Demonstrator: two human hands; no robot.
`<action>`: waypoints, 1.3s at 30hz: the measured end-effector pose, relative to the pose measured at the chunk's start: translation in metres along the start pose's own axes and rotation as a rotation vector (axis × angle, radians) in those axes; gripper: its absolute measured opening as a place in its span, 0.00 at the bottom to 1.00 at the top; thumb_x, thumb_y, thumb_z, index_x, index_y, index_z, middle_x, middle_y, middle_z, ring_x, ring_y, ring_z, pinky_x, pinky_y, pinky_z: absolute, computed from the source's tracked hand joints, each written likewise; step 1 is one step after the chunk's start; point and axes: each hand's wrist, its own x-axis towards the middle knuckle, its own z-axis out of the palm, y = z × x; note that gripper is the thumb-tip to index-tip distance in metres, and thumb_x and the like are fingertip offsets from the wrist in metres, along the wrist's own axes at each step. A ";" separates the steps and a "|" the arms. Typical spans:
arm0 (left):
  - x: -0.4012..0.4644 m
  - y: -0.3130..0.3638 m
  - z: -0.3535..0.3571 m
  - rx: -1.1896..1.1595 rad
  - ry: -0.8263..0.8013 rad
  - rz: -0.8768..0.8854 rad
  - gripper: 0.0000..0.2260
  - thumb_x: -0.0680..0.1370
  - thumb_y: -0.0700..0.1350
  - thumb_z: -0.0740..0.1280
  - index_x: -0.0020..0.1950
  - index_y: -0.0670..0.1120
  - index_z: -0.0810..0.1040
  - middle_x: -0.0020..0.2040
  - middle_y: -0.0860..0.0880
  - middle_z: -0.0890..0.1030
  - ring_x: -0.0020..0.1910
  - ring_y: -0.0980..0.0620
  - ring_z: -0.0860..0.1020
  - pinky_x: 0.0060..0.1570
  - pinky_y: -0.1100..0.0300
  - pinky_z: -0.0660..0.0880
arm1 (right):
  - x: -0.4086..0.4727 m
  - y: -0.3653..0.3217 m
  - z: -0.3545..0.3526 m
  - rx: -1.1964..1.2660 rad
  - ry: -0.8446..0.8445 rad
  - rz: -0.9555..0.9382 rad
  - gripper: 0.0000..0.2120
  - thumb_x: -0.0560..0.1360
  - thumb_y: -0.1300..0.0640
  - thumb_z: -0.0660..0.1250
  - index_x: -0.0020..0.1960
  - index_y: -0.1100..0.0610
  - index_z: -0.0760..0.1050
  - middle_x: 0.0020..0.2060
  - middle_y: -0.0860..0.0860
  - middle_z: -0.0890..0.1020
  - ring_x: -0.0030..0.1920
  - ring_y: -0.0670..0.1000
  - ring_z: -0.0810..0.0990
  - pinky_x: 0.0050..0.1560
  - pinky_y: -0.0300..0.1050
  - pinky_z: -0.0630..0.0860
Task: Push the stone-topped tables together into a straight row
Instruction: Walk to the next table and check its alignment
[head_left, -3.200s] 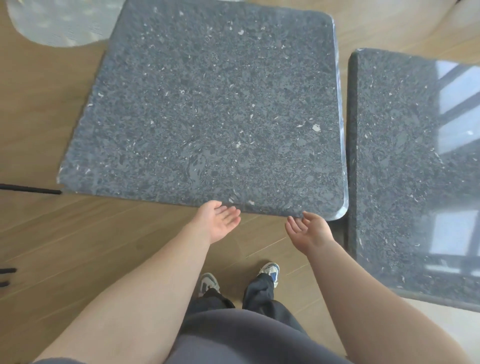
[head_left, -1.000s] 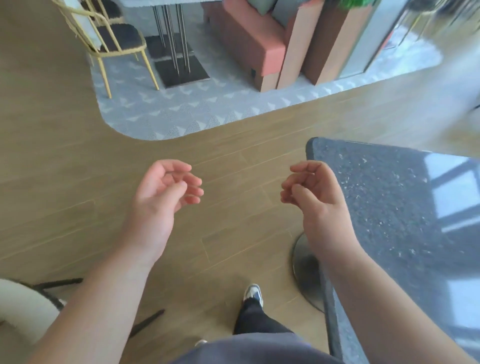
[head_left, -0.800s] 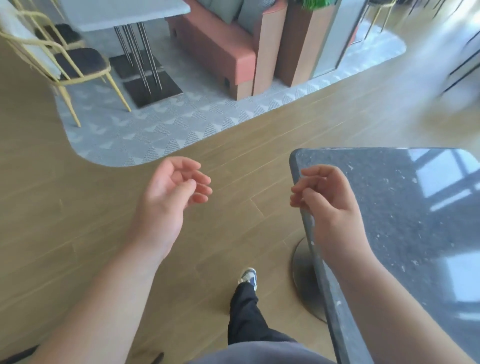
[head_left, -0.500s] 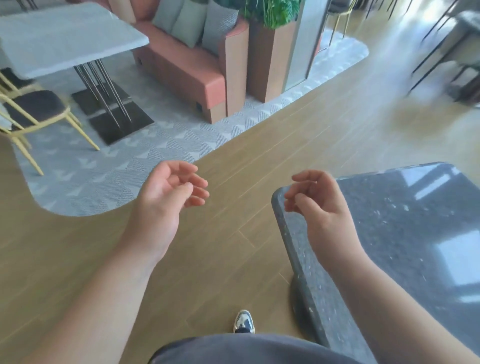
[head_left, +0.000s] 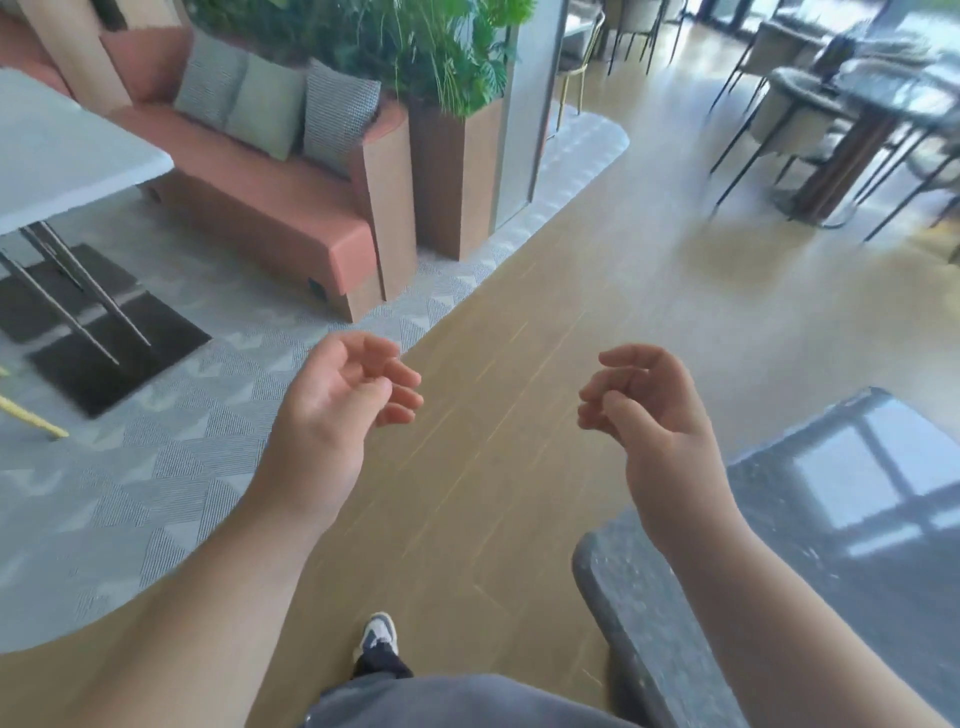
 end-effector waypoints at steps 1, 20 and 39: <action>0.025 0.000 -0.010 0.001 -0.036 -0.008 0.11 0.75 0.37 0.60 0.55 0.41 0.75 0.43 0.46 0.82 0.44 0.45 0.81 0.47 0.50 0.79 | 0.017 0.000 0.013 -0.003 0.025 0.002 0.14 0.73 0.64 0.58 0.55 0.55 0.75 0.39 0.47 0.81 0.40 0.50 0.80 0.49 0.49 0.80; 0.358 -0.053 0.102 -0.049 -0.566 -0.075 0.13 0.76 0.38 0.60 0.51 0.52 0.81 0.44 0.45 0.83 0.43 0.44 0.82 0.45 0.55 0.80 | 0.233 0.032 -0.016 0.041 0.584 -0.045 0.12 0.74 0.66 0.59 0.56 0.57 0.74 0.39 0.49 0.81 0.41 0.52 0.80 0.48 0.47 0.80; 0.606 -0.079 0.361 -0.216 -0.899 -0.081 0.10 0.77 0.38 0.59 0.56 0.43 0.76 0.44 0.46 0.83 0.44 0.46 0.82 0.46 0.54 0.80 | 0.475 -0.002 -0.160 -0.074 0.894 -0.167 0.13 0.73 0.63 0.59 0.56 0.57 0.74 0.39 0.48 0.82 0.41 0.51 0.80 0.47 0.45 0.79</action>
